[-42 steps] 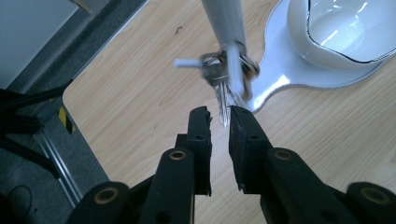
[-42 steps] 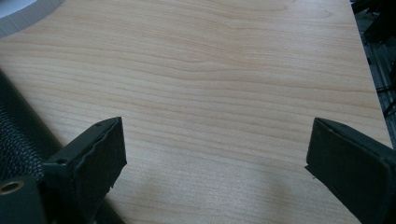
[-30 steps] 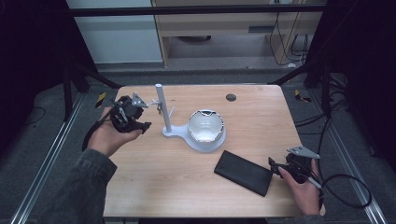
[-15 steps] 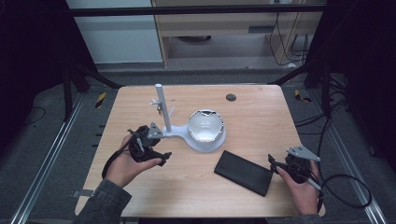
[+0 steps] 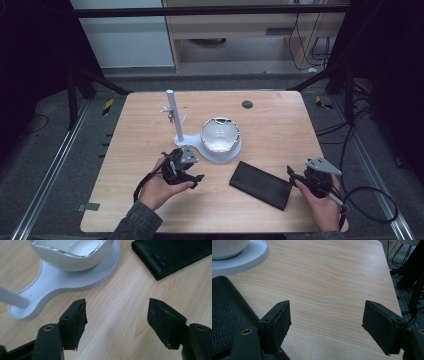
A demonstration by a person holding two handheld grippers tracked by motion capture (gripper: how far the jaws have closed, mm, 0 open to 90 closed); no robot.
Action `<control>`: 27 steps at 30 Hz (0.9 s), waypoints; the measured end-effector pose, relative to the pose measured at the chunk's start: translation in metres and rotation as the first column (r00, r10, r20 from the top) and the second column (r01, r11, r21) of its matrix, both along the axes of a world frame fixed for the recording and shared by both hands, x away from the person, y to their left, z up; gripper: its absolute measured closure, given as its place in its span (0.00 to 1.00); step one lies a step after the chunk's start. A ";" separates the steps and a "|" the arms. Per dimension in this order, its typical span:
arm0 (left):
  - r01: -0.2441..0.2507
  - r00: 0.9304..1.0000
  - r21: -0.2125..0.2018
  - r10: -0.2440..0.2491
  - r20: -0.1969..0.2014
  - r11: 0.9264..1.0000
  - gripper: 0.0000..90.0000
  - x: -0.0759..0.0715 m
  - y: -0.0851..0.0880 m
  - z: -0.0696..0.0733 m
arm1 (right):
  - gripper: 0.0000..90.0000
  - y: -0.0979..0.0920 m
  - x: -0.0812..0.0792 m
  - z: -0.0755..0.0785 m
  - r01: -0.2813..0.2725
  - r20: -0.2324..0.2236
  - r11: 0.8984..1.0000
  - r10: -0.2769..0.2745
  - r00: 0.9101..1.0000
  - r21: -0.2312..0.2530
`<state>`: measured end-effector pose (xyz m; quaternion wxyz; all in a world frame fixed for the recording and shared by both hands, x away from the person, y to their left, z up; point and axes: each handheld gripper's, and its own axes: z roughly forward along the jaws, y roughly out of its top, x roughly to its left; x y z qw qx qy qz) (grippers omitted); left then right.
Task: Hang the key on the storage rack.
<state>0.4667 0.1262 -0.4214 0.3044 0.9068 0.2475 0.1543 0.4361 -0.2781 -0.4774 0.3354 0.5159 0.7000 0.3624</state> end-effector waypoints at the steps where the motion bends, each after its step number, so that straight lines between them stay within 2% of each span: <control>1: 0.019 1.000 0.000 -0.019 -0.003 1.000 0.38 -0.001 -0.005 -0.002 | 0.25 0.000 0.000 0.000 0.001 0.000 1.000 -0.001 1.000 0.002; 8: 0.087 0.996 0.026 -0.086 -0.035 0.996 0.51 -0.002 -0.034 -0.018 | 0.27 0.000 0.000 0.000 -0.003 0.005 1.000 0.003 1.000 -0.003; 11: 0.103 0.994 0.020 -0.102 -0.044 0.994 0.62 -0.002 -0.045 -0.023 | 0.33 0.001 -0.001 0.001 -0.013 0.016 1.000 0.013 1.000 -0.005; 13: 0.125 0.991 0.031 -0.124 -0.053 0.992 0.72 -0.001 -0.052 -0.026 | 0.37 0.002 -0.003 0.003 -0.022 0.028 1.000 0.023 0.999 -0.008; 18: 0.168 0.984 0.028 -0.166 -0.061 0.985 0.91 0.000 -0.070 -0.029 | 0.43 0.009 -0.012 0.007 -0.046 0.068 0.999 0.046 0.997 0.001; 22: 0.180 0.981 0.027 -0.178 -0.072 0.983 1.00 0.002 -0.078 -0.032 | 0.46 0.013 -0.019 0.008 -0.056 0.086 0.998 0.055 0.995 -0.001; 27: 0.185 0.980 0.037 -0.181 -0.076 0.982 1.00 0.001 -0.083 -0.038 | 0.49 0.014 -0.026 0.011 -0.056 0.104 0.998 0.056 0.993 -0.004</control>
